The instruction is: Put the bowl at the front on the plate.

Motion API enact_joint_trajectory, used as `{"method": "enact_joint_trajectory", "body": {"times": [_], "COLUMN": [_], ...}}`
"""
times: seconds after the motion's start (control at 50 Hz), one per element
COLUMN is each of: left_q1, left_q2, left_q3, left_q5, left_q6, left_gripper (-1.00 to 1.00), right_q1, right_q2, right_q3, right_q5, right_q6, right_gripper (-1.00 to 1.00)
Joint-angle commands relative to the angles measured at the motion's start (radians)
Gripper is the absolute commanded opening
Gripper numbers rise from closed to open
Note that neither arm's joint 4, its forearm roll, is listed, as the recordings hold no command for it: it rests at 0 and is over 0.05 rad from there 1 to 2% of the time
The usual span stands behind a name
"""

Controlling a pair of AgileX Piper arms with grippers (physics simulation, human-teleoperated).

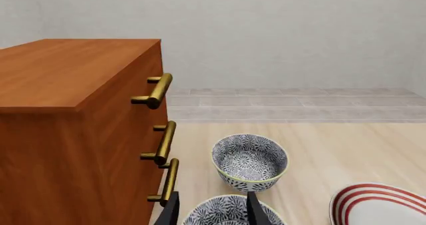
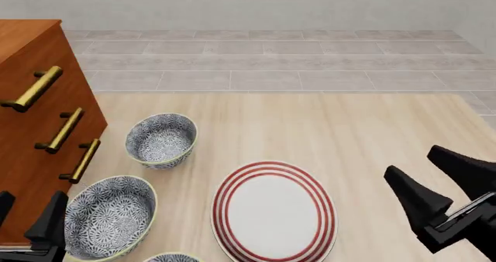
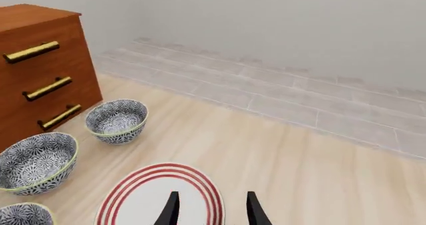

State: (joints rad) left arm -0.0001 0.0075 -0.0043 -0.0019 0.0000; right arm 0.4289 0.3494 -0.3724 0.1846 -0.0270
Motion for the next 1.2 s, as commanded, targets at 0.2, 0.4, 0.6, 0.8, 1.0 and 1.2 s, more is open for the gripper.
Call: {"method": "enact_joint_trajectory", "body": {"times": [0.2,0.4,0.6,0.8,1.0,1.2], "left_q1": [0.000,0.000,0.000,0.000,0.000,0.000], "left_q2": [0.000,0.000,0.000,0.000,0.000,0.000], "left_q3": [0.000,0.000,0.000,0.000,0.000,0.000], "left_q5": [0.000,0.000,0.000,0.000,0.000,0.000], "left_q6": [0.000,0.000,0.000,0.000,0.000,0.000], "left_gripper": [1.00,1.00,1.00,1.00,1.00,1.00], "right_q1": [0.261,0.311,0.353,0.416,0.486,0.538], "right_q2": [0.257,0.324,0.386,0.439,0.582,0.697], "right_q3": [-0.189,-0.221,-0.265,-0.291,-0.304,-0.345], "right_q5": [0.087,0.082,0.082,0.063,-0.034,-0.097], "right_q6": [0.056,0.057,0.074,0.073,0.086,0.112], "right_gripper": [1.00,1.00,1.00,1.00,1.00,1.00]}}
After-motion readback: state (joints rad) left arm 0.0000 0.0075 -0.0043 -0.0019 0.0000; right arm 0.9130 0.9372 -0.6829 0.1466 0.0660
